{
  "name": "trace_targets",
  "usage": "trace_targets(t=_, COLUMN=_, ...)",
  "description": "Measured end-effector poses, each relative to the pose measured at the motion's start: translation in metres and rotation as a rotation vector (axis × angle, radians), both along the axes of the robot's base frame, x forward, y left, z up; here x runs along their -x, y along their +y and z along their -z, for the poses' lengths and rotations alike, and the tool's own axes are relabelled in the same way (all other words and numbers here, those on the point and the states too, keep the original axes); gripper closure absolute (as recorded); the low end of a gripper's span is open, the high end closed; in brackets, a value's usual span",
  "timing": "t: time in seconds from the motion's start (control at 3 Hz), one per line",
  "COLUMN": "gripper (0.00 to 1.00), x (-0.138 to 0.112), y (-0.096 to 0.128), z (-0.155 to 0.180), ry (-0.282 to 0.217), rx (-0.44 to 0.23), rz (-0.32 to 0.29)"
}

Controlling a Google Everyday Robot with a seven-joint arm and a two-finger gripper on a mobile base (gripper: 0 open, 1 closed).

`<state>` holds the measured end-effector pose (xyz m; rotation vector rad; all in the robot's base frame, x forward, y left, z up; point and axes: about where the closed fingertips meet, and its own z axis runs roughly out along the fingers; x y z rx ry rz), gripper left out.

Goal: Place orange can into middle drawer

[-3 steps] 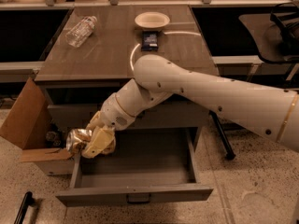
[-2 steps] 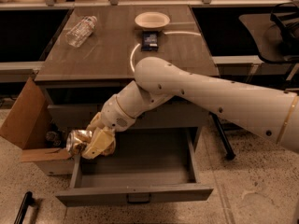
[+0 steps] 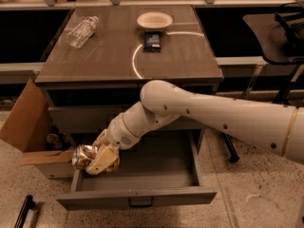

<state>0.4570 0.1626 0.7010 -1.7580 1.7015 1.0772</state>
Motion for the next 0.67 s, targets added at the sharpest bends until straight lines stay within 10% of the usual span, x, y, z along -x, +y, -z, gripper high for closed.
trace_targets(t=0.67, gripper=1.00, x=0.013, y=-0.007, z=0.052, ry=0.086, rx=0.034, rz=0.078)
